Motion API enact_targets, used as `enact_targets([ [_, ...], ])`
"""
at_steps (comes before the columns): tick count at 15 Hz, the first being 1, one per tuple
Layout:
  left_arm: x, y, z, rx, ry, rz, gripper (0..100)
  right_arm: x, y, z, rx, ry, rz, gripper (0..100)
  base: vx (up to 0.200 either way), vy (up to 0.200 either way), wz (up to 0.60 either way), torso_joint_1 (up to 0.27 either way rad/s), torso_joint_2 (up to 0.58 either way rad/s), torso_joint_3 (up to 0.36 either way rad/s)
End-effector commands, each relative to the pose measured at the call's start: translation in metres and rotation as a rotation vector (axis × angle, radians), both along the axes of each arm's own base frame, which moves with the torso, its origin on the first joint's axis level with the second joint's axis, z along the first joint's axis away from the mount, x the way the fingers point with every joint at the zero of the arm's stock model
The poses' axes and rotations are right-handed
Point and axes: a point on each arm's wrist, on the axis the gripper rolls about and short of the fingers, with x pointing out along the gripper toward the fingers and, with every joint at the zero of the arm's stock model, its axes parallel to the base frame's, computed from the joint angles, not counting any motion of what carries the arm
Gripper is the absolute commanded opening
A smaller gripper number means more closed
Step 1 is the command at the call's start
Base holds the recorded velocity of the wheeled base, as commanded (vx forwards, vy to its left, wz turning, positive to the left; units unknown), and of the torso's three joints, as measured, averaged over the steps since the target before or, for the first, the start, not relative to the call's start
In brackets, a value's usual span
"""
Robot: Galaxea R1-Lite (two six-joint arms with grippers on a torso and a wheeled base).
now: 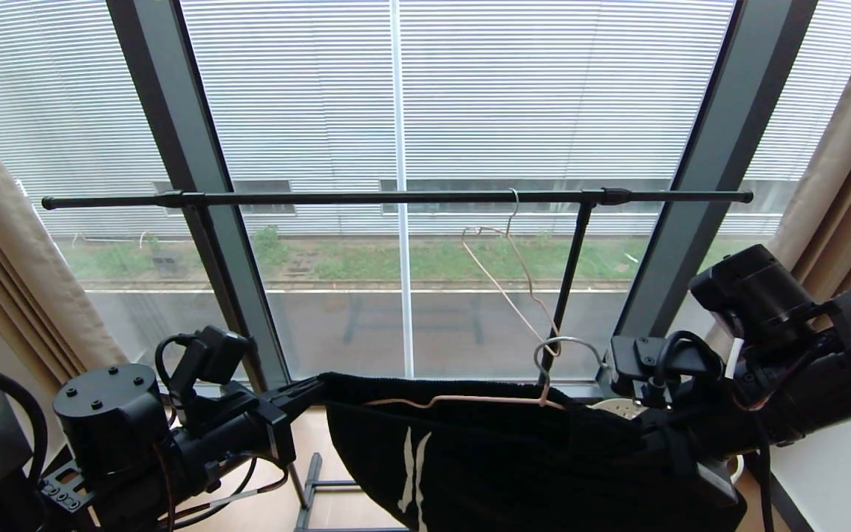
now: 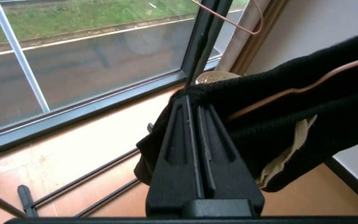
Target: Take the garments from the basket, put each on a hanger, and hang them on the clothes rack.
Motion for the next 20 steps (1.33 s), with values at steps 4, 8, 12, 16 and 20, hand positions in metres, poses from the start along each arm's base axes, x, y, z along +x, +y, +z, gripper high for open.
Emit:
enact_targets([
  [4, -0.006, -0.007, 0.009, 0.060, -0.098, -0.044, 0, 0.005, 0.013, -0.012, -0.027, -0.002, 0.019, 0, 0.000, 0.000, 0.00, 0.000, 0.00, 0.000],
  [8, 0.000, -0.027, 0.051, 0.202, -0.077, 0.029, 0, 0.005, 0.012, -0.010, -0.030, -0.007, -0.001, 0, 0.000, 0.000, 0.00, 0.000, 0.00, 0.000],
  [12, 0.001, -0.034, 0.086, 0.300, -0.038, 0.016, 0, 0.005, 0.011, -0.016, -0.011, -0.015, -0.032, 0, 0.000, 0.000, 0.00, 0.000, 0.00, 0.000],
  [16, 0.000, -0.053, 0.097, 0.398, -0.007, 0.003, 0, 0.005, 0.008, -0.037, 0.019, -0.055, -0.066, 0, 0.000, 0.000, 0.00, 0.000, 0.00, 0.000],
  [20, 0.000, -0.083, 0.106, 0.485, 0.046, -0.028, 0, 0.008, 0.003, -0.037, 0.071, -0.114, -0.122, 0, 0.000, 0.000, 0.00, 0.000, 0.00, 0.000],
])
